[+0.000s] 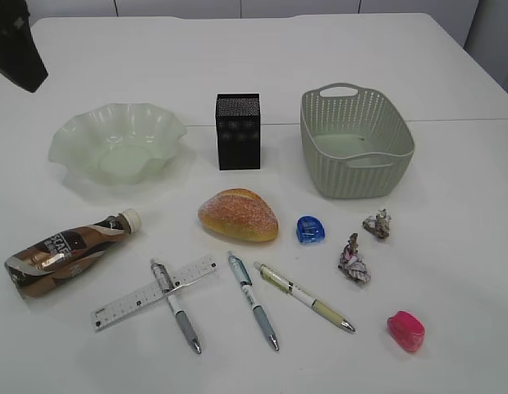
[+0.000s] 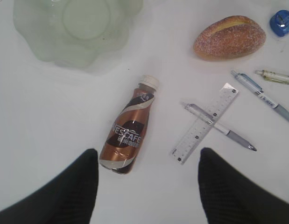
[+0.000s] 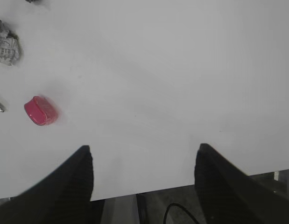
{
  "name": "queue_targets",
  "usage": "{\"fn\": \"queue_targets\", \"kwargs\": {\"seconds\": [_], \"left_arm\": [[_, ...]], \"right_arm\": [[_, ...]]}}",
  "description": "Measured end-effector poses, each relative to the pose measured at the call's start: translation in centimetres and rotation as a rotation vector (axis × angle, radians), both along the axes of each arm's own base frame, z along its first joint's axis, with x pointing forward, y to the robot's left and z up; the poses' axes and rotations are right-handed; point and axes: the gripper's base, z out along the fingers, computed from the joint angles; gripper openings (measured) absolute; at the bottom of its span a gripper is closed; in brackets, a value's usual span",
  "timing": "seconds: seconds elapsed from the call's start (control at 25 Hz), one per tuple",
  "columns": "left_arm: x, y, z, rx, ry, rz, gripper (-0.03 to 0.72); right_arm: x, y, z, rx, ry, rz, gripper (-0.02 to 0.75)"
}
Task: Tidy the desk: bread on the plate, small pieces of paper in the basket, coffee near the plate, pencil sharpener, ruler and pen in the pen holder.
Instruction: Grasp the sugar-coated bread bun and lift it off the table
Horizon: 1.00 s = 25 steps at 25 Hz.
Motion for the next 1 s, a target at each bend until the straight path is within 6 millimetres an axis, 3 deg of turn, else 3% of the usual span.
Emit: {"fn": "queue_targets", "kwargs": {"seconds": [0.28,0.48,1.0], "left_arm": [[0.4,-0.1,-0.4,-0.001,0.008,0.017,0.459],[1.6,-0.6,-2.0,0.034,0.052,-0.012,0.431],[2.9,-2.1,-3.6,0.049,0.059,-0.265,0.440]], "right_arm": [[0.0,0.1,0.0,0.011,0.000,-0.001,0.526],[0.0,0.3,0.0,0.036,-0.001,-0.002,0.524],[0.0,0.6,0.0,0.067,0.005,-0.005,0.525]]}}
